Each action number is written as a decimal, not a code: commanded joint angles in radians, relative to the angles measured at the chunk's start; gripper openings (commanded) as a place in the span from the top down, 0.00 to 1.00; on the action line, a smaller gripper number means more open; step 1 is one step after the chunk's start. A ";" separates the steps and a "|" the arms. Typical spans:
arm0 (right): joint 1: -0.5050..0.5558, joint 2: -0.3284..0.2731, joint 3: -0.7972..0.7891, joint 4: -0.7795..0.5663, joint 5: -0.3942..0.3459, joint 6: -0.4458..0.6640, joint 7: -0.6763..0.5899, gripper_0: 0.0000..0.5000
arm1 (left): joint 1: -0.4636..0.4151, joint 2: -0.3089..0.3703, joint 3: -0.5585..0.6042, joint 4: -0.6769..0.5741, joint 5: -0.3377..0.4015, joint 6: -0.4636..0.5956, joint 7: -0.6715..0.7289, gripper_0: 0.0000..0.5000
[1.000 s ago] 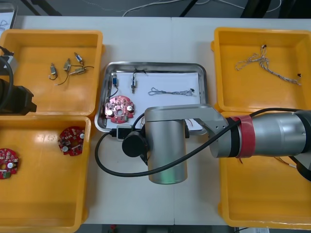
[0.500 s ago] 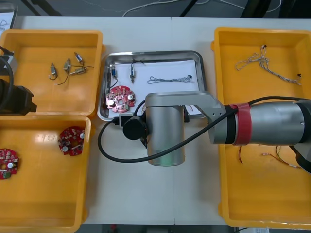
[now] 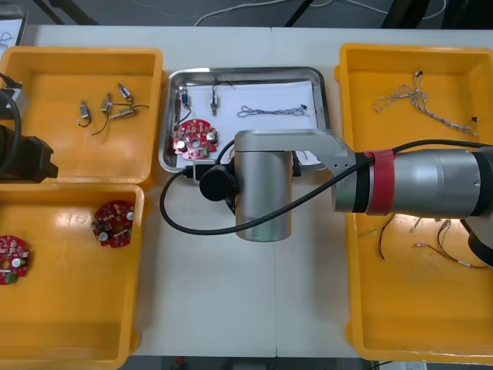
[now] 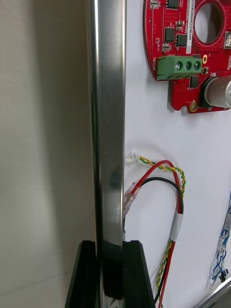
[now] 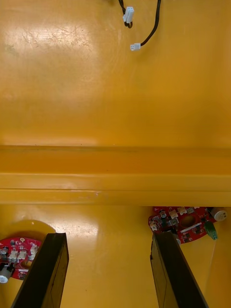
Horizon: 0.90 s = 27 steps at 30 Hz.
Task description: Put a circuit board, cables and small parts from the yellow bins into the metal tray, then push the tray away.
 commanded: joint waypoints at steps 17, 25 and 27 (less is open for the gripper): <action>-0.111 -0.017 0.012 0.140 0.051 -0.114 0.079 1.00 | 0.016 -0.011 0.030 -0.033 0.003 0.007 0.091 0.00; -0.121 -0.018 0.012 0.193 0.098 -0.162 0.080 1.00 | 0.016 -0.011 0.030 -0.033 0.003 0.007 0.091 0.00; -0.122 -0.017 0.010 0.206 0.107 -0.173 0.080 1.00 | 0.016 -0.011 0.030 -0.033 0.003 0.007 0.091 0.00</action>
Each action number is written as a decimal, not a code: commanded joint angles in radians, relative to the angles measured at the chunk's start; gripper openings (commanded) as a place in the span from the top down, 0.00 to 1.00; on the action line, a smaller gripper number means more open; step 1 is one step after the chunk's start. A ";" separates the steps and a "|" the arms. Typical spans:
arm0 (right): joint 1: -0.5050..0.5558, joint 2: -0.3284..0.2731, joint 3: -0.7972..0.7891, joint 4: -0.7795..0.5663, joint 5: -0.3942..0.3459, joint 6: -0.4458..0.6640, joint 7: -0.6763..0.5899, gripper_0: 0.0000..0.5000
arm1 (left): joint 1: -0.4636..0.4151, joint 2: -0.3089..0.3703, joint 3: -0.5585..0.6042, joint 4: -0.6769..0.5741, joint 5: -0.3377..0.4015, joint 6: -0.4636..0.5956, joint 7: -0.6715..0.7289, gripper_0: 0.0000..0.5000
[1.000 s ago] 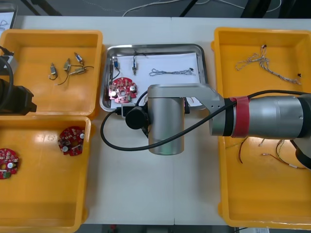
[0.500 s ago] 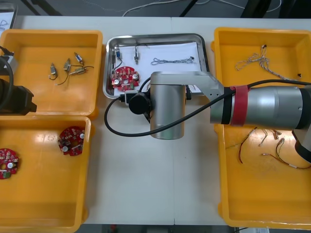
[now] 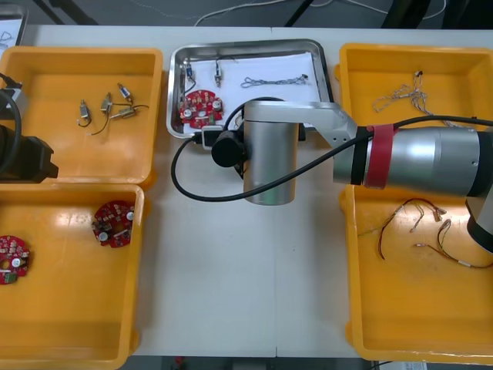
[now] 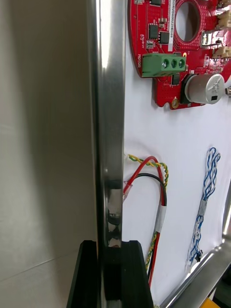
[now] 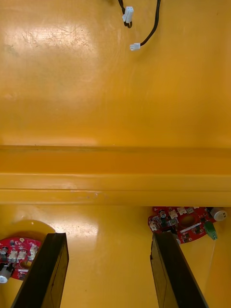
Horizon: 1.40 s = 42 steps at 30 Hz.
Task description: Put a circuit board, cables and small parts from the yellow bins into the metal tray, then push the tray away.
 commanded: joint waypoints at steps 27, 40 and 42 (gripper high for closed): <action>-0.062 0.013 -0.020 0.150 0.086 -0.149 0.004 1.00 | 0.016 -0.010 0.030 -0.033 0.003 0.007 0.091 0.00; -0.062 0.025 -0.022 0.147 0.082 -0.143 0.025 0.00 | 0.016 -0.010 0.030 -0.033 0.003 0.007 0.091 0.00; -0.062 0.025 -0.022 0.134 0.082 -0.132 0.035 0.00 | 0.016 -0.010 0.030 -0.033 0.003 0.007 0.091 0.00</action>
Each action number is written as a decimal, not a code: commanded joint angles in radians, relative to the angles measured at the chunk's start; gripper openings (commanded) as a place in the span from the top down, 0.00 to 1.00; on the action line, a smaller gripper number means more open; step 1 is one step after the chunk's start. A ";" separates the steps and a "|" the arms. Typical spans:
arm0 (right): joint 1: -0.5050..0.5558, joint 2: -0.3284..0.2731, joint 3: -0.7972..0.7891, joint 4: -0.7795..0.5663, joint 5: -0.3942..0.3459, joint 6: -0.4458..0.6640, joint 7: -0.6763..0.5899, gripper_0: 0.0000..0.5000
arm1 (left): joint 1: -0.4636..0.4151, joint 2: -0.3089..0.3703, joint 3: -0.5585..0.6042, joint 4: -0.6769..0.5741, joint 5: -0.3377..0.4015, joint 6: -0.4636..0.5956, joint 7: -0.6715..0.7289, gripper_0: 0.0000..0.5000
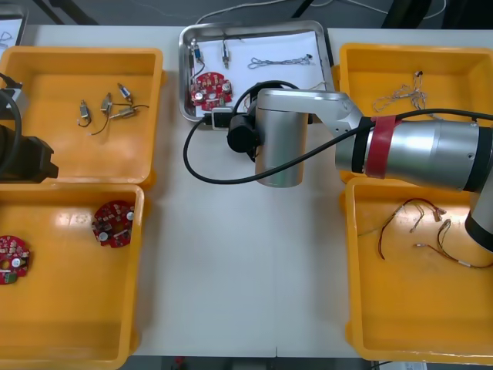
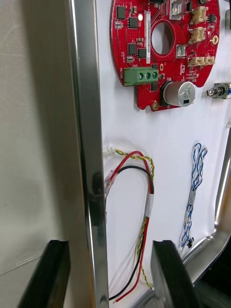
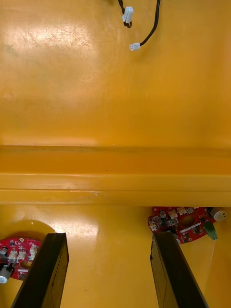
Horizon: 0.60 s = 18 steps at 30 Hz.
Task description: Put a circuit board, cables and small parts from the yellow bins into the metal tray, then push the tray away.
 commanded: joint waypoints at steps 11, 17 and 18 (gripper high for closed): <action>-0.049 -0.005 -0.114 -0.166 -0.115 0.209 0.087 0.00 | 0.016 -0.009 0.030 -0.033 0.003 0.007 0.091 0.00; -0.043 -0.008 -0.216 -0.234 -0.239 0.367 0.079 0.00 | 0.016 -0.009 0.030 -0.033 0.003 0.007 0.091 0.00; -0.037 -0.008 -0.247 -0.246 -0.264 0.403 0.075 0.00 | 0.016 -0.009 0.030 -0.033 0.003 0.007 0.091 0.00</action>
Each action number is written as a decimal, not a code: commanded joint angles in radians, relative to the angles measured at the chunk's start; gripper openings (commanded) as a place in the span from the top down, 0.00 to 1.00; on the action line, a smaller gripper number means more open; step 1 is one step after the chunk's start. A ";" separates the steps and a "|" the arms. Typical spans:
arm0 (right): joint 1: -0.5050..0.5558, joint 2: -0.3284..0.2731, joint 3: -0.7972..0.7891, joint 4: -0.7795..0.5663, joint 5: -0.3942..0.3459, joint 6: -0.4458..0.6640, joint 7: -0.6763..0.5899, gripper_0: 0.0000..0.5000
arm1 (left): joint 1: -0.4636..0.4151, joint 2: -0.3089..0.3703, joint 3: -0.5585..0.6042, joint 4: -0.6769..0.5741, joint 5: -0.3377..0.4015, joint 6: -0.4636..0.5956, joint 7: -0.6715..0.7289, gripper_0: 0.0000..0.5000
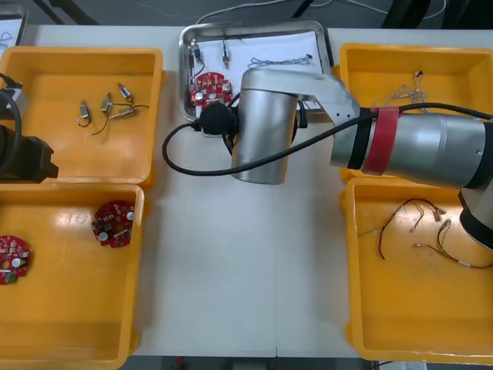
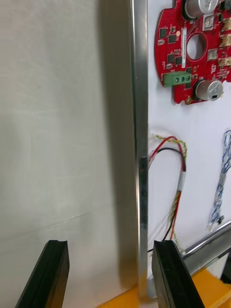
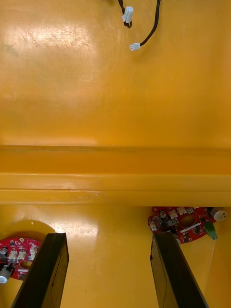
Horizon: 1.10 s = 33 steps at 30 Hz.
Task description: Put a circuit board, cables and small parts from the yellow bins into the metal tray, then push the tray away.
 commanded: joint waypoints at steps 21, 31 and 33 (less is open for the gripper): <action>0.073 -0.154 -0.438 -0.269 -0.349 0.459 -0.447 0.00 | 0.016 -0.009 0.030 -0.033 0.003 0.007 0.091 0.00; 0.164 -0.284 -0.598 -0.339 -0.475 0.555 -0.651 0.00 | 0.016 -0.009 0.030 -0.033 0.003 0.007 0.091 0.00; 0.187 -0.308 -0.619 -0.364 -0.476 0.555 -0.680 0.00 | 0.016 -0.009 0.030 -0.033 0.003 0.007 0.091 0.00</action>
